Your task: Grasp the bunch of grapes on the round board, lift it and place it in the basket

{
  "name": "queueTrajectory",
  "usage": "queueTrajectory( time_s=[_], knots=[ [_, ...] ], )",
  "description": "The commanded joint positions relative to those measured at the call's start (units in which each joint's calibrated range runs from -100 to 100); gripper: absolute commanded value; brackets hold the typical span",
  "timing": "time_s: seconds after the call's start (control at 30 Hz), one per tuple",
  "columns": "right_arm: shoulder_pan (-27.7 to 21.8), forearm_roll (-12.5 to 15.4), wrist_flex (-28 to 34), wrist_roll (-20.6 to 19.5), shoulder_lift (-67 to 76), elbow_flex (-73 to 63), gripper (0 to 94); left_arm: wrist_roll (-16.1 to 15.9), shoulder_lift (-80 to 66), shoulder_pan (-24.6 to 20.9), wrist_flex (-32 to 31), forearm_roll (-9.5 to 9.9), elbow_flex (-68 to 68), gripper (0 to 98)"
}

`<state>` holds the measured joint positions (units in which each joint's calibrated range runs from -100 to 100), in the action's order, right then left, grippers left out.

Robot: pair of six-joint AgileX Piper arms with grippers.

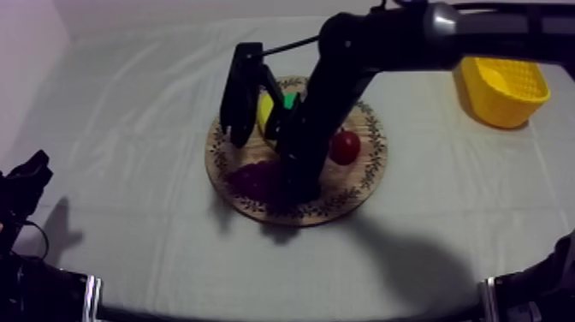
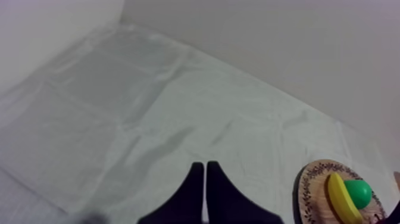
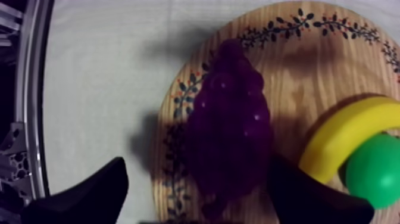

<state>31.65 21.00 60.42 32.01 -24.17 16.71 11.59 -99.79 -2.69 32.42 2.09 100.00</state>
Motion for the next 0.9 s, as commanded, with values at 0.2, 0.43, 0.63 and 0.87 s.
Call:
queueTrajectory(
  time_s=[0.2, 0.43, 0.63, 0.87],
  knots=[
    [0.2, -0.1, -0.3, -0.2, -6.8, -4.6, 71.2, 0.0, 0.0, 0.0, 0.0, -0.01, 0.0, 0.1],
    [0.2, -0.7, -0.1, -0.1, -9.9, -6.8, 66.8, 0.0, 0.0, 0.0, 0.0, -0.01, 0.0, 0.1],
    [0.1, -0.7, -0.1, 0.1, -12.3, -8.9, 58.8, 0.0, 0.0, 0.0, 0.0, -0.01, 0.0, 0.1],
    [-0.4, -0.4, 0.0, 0.7, -12.3, -9.5, 36.6, 0.0, 0.0, 0.0, 0.0, -0.01, 0.0, 0.1]
  ],
)
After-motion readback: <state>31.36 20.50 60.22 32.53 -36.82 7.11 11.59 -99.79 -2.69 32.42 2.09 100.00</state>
